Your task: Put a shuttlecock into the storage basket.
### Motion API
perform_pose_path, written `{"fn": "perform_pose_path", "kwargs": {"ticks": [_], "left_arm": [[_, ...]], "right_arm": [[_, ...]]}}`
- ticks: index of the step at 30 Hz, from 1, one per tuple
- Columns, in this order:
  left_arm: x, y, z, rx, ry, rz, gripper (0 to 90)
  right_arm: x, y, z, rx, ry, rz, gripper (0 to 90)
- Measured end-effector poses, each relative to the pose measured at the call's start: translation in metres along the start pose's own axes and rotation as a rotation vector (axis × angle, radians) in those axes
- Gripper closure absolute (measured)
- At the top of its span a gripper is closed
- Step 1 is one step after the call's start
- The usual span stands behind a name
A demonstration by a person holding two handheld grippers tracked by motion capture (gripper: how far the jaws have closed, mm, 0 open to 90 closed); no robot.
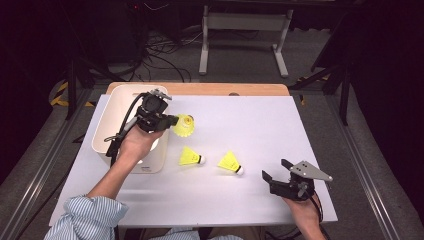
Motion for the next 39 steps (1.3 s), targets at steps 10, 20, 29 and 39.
{"fn": "perform_pose_path", "kwargs": {"ticks": [10, 20, 29, 39], "left_arm": [[-0.008, -0.007, -0.005, 0.007, -0.026, -0.002, 89.5], [-0.016, -0.010, -0.005, 0.031, -0.051, -0.007, 89.4], [-0.029, -0.015, -0.006, 0.062, -0.086, -0.011, 89.4], [-0.041, -0.022, -0.009, 0.082, -0.123, 0.000, 89.4]], "right_arm": [[0.007, 0.002, -0.012, 0.027, 0.029, -0.004, 17.6], [0.006, 0.004, -0.016, 0.017, 0.016, -0.007, 17.6], [0.008, 0.007, -0.018, 0.004, 0.024, 0.001, 17.3], [0.007, 0.007, -0.018, 0.005, 0.027, 0.006, 17.2]]}}
Point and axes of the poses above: each handheld gripper's, and its own axes: y roughly forward along the jaws, z roughly out of its top, x roughly to its right, the point moved 6 cm from there along y, roughly forward along the jaws, and after that the axes turned 13 degrees about -x, right-handed, at the moved point
